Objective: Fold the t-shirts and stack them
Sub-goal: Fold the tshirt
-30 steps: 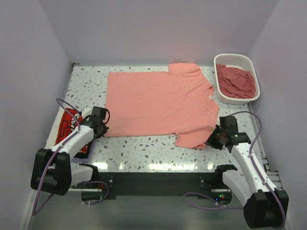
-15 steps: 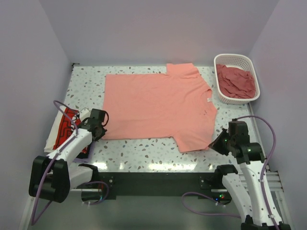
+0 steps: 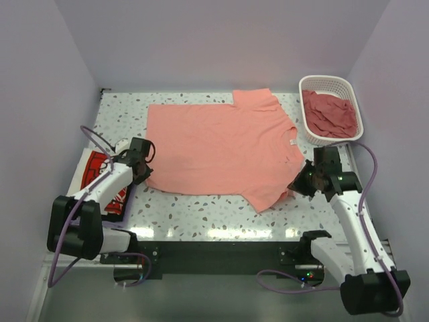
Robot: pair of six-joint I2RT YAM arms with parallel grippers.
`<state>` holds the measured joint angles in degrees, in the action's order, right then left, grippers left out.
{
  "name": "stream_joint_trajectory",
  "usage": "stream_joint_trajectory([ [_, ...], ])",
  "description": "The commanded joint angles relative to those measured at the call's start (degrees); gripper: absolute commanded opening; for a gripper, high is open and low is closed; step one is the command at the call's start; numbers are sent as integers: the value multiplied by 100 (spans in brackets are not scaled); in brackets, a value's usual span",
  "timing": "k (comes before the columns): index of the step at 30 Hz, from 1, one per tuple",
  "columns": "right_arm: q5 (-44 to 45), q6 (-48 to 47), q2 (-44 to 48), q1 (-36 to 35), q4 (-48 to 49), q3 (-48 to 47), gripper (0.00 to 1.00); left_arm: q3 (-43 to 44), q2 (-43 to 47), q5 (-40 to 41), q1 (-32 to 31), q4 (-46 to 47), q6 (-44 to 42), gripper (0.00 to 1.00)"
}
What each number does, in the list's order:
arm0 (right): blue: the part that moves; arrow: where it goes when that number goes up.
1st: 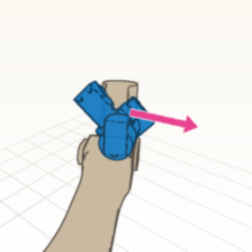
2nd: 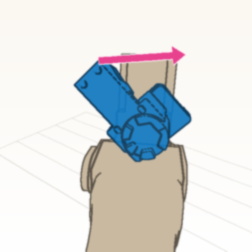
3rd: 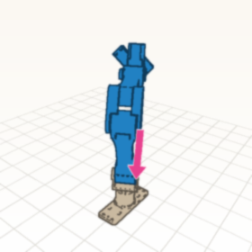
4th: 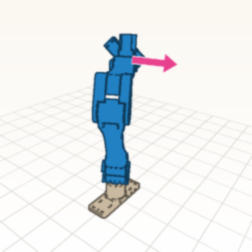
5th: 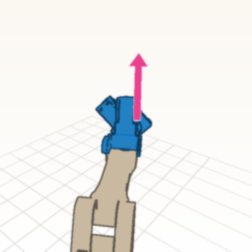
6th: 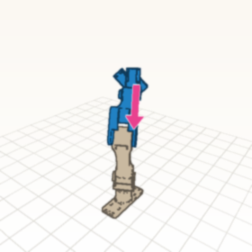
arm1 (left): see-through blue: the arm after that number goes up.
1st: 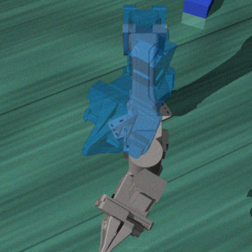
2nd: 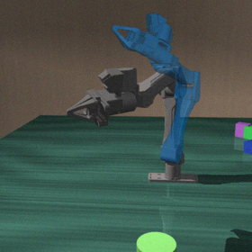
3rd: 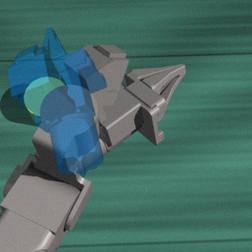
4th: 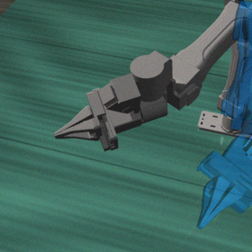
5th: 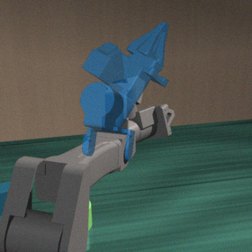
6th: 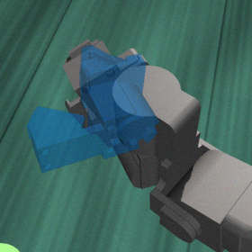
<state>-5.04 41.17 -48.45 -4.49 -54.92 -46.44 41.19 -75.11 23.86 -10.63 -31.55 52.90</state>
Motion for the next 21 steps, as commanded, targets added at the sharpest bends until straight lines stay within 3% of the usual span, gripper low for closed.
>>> stream_joint_trajectory([
  [1,82,93,-515,-17,1069,-524,0,548,-266,5,9,-106,9,0],
  [9,-67,-56,-2447,-17,1984,-1454,0,1461,-1268,-118,17,-193,1,0],
  [21,-278,-320,-4005,185,2336,-2695,0,1901,-1796,-259,158,-123,-35,0],
])
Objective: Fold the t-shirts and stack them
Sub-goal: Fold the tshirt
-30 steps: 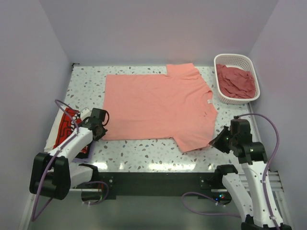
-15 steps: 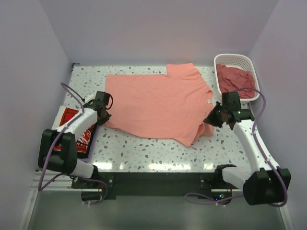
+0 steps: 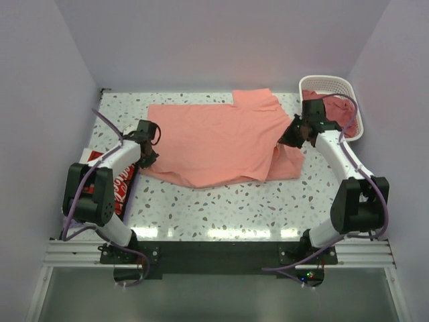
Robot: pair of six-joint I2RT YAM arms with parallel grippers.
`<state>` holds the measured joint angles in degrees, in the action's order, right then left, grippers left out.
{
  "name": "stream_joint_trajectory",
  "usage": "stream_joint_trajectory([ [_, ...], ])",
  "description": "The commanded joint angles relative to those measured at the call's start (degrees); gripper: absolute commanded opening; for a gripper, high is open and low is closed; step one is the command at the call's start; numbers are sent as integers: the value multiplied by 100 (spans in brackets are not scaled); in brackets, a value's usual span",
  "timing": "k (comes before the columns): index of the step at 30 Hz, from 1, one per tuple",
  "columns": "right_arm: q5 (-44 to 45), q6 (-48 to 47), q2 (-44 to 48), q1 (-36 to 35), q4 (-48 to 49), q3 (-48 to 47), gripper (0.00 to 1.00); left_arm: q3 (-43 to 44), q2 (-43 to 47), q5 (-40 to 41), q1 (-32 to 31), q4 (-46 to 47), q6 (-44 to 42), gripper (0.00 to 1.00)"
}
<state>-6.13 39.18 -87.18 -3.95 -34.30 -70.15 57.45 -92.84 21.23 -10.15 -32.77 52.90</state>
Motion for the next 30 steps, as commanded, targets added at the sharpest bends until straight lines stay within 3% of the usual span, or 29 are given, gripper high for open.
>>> stream_joint_trajectory([
  [1,-247,-104,-185,166,362,-367,0,302,-6,-14,171,8,-35,0],
  [20,-723,-42,-959,588,732,-1237,0,618,-50,-225,637,34,-245,0],
  [30,-740,-77,-959,825,750,-1080,0,706,-182,-523,734,307,-368,0],
])
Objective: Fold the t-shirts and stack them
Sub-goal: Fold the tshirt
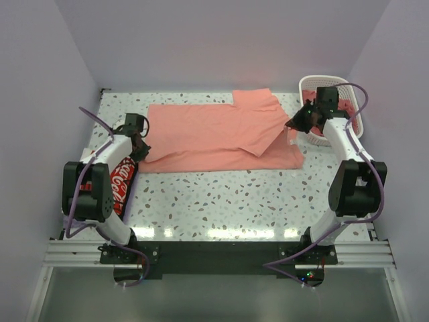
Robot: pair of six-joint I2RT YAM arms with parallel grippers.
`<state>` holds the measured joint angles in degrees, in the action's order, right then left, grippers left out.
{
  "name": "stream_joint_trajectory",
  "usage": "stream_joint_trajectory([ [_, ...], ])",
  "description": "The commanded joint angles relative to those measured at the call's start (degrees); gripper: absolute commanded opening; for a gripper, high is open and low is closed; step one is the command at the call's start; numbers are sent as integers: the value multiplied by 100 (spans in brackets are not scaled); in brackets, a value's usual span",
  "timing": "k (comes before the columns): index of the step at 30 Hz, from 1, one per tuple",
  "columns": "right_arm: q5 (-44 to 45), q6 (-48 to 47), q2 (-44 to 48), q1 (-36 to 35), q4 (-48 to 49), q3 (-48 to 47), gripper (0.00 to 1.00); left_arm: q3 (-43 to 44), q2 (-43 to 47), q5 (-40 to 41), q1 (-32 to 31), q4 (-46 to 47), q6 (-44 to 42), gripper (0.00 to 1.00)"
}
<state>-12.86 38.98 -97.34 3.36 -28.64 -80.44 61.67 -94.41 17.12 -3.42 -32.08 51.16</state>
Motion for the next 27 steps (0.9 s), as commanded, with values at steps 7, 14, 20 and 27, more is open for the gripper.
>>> stream_joint_trajectory([
  [7,-23,-40,136,226,166,151,0,583,-306,-218,70,272,-308,0],
  [14,-129,-5,198,429,280,459,0,750,-517,-254,78,237,-334,0],
  [20,-199,4,487,657,333,775,0,672,-517,-227,105,193,-326,0],
  [27,-322,48,865,772,395,1048,0,548,-245,-289,122,254,-317,0],
])
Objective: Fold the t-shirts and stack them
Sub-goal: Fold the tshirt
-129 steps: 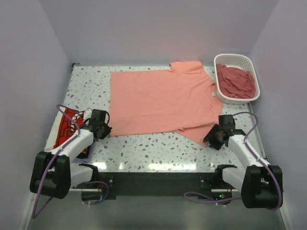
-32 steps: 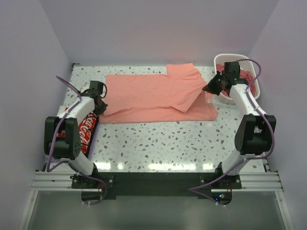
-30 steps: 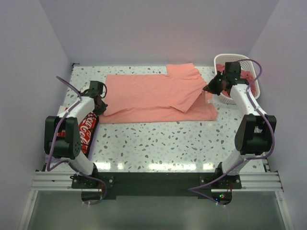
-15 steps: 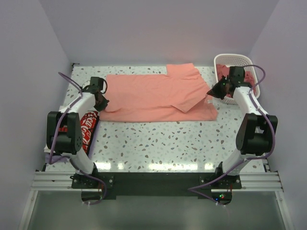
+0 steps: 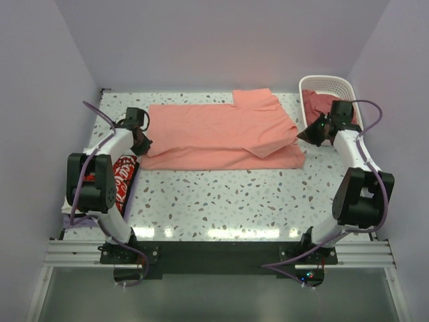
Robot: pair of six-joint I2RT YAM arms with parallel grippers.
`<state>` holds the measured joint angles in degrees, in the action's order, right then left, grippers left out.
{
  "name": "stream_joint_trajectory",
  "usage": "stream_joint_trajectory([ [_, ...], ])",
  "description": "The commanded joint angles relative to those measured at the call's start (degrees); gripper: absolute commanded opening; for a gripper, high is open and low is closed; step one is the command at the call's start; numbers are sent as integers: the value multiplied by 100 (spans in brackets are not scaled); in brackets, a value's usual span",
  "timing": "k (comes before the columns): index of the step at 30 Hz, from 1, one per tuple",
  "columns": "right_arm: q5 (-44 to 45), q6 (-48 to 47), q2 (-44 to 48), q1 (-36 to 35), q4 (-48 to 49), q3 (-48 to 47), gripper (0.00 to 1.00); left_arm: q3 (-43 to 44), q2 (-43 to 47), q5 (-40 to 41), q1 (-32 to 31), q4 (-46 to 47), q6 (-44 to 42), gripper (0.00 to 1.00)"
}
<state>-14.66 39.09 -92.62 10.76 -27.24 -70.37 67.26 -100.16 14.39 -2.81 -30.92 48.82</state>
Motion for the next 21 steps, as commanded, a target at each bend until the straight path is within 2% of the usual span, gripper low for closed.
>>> stream_joint_trajectory([
  [1,-134,46,437,22,255,58,0,-20,348,-15,70,139,-83,0],
  [8,-64,72,517,31,237,67,0,164,269,-103,79,130,-127,0],
  [21,-73,125,34,31,343,-109,0,471,-346,-411,79,341,-267,0],
])
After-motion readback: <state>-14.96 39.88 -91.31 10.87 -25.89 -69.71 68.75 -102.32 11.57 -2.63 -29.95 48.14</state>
